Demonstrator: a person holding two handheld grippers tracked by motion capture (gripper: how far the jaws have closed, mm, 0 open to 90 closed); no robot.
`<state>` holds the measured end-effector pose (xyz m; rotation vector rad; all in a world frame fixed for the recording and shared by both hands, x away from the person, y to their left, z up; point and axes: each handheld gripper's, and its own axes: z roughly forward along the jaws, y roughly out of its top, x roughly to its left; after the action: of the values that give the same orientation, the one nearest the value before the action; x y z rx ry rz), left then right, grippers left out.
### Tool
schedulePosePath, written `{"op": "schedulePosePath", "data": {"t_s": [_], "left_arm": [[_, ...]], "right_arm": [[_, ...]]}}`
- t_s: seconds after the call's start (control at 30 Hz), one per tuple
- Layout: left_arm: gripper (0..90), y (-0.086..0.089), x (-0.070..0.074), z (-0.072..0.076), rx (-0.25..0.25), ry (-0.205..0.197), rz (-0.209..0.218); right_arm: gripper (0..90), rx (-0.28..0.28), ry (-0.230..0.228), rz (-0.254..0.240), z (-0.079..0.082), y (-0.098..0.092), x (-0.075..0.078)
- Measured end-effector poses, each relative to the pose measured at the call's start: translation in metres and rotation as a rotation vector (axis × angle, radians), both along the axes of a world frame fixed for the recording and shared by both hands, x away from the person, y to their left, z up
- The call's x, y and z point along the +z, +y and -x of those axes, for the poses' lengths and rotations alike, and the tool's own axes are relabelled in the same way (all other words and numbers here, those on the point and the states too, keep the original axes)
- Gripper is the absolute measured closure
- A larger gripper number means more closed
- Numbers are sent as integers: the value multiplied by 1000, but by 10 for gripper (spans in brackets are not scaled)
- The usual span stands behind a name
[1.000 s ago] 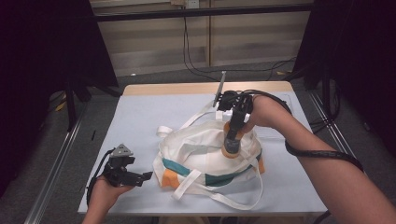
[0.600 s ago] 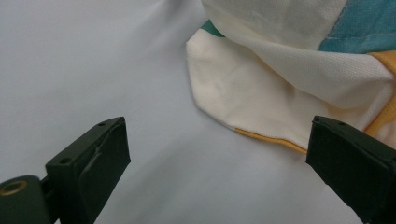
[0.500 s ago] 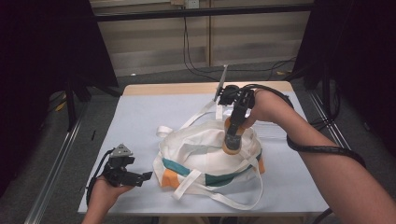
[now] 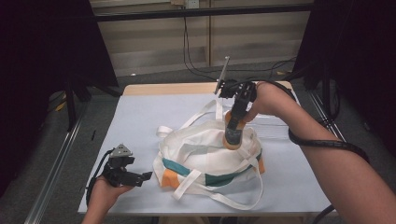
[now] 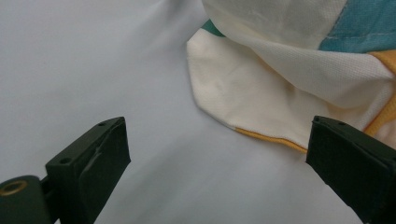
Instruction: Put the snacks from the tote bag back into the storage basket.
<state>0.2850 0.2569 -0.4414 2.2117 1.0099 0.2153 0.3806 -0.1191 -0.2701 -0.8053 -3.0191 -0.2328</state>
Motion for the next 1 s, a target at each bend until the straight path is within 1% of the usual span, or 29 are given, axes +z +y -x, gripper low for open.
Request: {"op": "schedulePosePath", "data": {"t_s": [0.07,0.13,0.37,0.6,0.63,0.87,1.0], "left_arm": [[58,0,0,0,1,-1,0],[58,0,0,0,-10,4,-2],[58,1,0,0,-2,4,0],[57,1,0,0,-8,6,-6],[57,0,0,0,-9,5,-5],[58,1,0,0,-9,6,-7],[58,0,0,0,-10,6,-5]], "right_arm": [[305,-3,-4,-5,-1,0,2],[305,-9,-5,-14,-2,-1,5],[305,-25,-21,-28,-6,-4,11],[305,-36,-24,-28,-9,-6,14],[305,-35,-21,-22,-10,-6,15],[305,-57,-23,-33,-15,-9,18],[305,-65,-21,-24,-19,-10,21]]}}
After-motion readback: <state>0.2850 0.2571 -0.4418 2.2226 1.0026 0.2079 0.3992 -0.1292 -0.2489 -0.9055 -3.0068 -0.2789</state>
